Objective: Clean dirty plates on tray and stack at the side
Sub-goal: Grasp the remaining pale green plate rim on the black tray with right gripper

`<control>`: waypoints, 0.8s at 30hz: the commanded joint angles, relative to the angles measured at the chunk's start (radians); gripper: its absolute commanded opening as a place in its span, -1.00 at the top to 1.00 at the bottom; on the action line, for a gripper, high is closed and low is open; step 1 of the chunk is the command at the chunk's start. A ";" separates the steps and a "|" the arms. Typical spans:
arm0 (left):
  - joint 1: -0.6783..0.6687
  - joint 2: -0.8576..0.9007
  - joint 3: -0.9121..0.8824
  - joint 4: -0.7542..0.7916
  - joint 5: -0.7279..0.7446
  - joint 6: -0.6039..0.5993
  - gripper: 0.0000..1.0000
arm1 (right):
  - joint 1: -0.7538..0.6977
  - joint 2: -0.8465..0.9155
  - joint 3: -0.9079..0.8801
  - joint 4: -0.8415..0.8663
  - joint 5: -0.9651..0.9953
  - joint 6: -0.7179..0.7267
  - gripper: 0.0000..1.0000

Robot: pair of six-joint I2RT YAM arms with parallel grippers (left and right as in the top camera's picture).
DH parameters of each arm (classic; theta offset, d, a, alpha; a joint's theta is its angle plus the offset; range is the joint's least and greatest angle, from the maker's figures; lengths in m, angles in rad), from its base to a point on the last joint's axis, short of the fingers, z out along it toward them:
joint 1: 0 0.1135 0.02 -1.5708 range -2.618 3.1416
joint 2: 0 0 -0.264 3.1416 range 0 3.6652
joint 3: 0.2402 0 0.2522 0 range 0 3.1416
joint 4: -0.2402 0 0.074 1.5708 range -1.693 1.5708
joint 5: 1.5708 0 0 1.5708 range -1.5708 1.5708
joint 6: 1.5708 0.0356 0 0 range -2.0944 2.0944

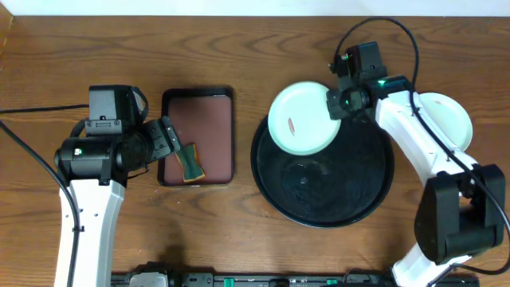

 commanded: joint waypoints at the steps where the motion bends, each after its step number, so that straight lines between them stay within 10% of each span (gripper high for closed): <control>1: 0.005 -0.005 0.014 -0.002 0.010 0.002 -0.70 | 0.009 0.033 -0.037 -0.087 0.001 0.111 0.97; 9: 0.005 -0.005 0.014 0.000 0.014 -0.002 -0.70 | 0.007 0.041 -0.271 0.121 0.005 0.335 0.97; 18: -0.006 -0.003 -0.014 -0.006 0.148 -0.002 -0.71 | 0.006 0.042 -0.291 0.151 -0.003 0.301 0.48; 24: -0.038 0.071 -0.110 0.031 0.044 -0.043 -0.70 | 0.004 0.068 -0.330 0.272 -0.005 0.275 0.98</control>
